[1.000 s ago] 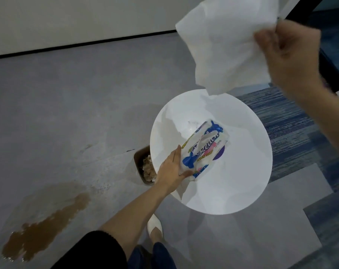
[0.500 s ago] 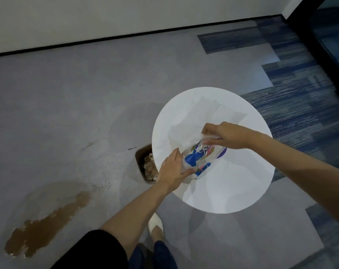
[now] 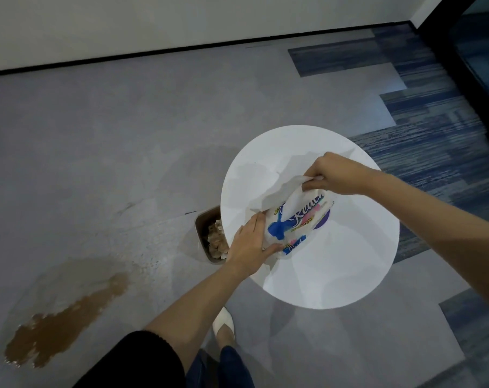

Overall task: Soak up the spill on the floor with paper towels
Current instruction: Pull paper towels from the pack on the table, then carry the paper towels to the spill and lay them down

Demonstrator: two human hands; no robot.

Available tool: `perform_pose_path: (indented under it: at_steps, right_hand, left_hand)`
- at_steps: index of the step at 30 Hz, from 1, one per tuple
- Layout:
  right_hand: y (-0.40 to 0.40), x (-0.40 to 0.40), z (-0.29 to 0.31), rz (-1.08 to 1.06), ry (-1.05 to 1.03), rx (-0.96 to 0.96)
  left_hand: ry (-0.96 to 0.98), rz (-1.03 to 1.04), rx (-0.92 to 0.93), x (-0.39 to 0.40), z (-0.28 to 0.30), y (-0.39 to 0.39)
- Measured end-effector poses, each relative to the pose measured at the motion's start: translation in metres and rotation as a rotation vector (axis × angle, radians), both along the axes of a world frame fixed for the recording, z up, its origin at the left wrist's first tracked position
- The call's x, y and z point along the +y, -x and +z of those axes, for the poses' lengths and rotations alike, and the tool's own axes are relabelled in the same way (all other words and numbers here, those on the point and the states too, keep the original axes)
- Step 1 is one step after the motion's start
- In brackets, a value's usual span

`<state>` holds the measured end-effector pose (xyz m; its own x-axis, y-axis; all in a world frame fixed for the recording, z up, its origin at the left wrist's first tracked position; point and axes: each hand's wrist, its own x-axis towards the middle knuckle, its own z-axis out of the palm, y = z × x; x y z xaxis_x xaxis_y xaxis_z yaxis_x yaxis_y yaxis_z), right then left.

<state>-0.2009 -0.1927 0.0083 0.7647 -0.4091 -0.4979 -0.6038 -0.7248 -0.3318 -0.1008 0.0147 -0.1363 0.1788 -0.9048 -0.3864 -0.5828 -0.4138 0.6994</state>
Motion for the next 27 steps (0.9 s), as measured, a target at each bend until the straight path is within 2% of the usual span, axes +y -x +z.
perform_pose_path:
  at_steps: [9,11,14,17,20,24,27]
  right_hand:
    - [-0.025,-0.009,0.088,-0.068,0.016,-0.023]
    - [-0.034,-0.005,0.115,-0.128,0.026,-0.101]
    - [-0.049,-0.004,0.144,-0.223,0.036,-0.34]
    - [-0.074,0.003,0.159,-0.224,0.013,-0.524]
    - [-0.104,0.01,0.151,-0.212,-0.069,-0.566]
    - [-0.149,0.033,0.127,-0.189,-0.239,-0.59]
    - [-0.188,0.065,0.112,-0.205,-0.329,-0.609]
  left_hand:
    - [-0.029,-0.058,-0.04,-0.003,0.002,-0.001]
    - [-0.036,-0.069,-0.027,-0.002,0.0,-0.001]
    - [-0.028,-0.106,0.02,0.0,0.002,-0.008]
    - [-0.045,-0.081,0.069,0.007,0.01,-0.022]
    - [-0.007,0.097,0.203,0.018,0.015,-0.039]
    - [0.029,0.57,0.685,0.041,0.044,-0.071]
    - [0.05,0.952,0.958,0.065,0.068,-0.109]
